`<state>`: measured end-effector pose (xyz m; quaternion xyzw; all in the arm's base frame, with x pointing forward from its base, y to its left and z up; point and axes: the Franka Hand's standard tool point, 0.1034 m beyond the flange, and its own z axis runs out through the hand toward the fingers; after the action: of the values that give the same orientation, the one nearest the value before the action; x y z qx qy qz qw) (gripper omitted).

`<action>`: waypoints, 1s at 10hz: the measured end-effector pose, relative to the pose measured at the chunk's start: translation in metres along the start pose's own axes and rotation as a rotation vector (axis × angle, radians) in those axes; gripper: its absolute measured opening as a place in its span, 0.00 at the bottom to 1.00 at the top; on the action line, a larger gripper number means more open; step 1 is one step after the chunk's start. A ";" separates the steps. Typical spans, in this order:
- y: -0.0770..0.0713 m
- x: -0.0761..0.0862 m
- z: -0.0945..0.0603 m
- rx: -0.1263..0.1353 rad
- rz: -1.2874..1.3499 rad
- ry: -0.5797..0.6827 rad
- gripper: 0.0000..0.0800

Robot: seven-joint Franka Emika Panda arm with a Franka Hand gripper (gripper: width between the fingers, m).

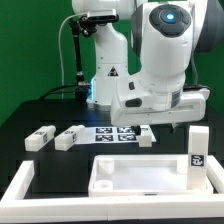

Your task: Assemble desk

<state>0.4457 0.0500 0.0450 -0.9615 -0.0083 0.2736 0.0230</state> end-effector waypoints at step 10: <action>0.006 -0.015 0.023 0.016 0.053 -0.299 0.81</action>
Offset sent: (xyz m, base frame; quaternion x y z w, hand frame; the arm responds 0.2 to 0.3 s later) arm 0.0000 0.0000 0.0000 0.0000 0.0000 0.0000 1.0000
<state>0.4209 0.0441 0.0329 -0.9098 0.0159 0.4141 0.0217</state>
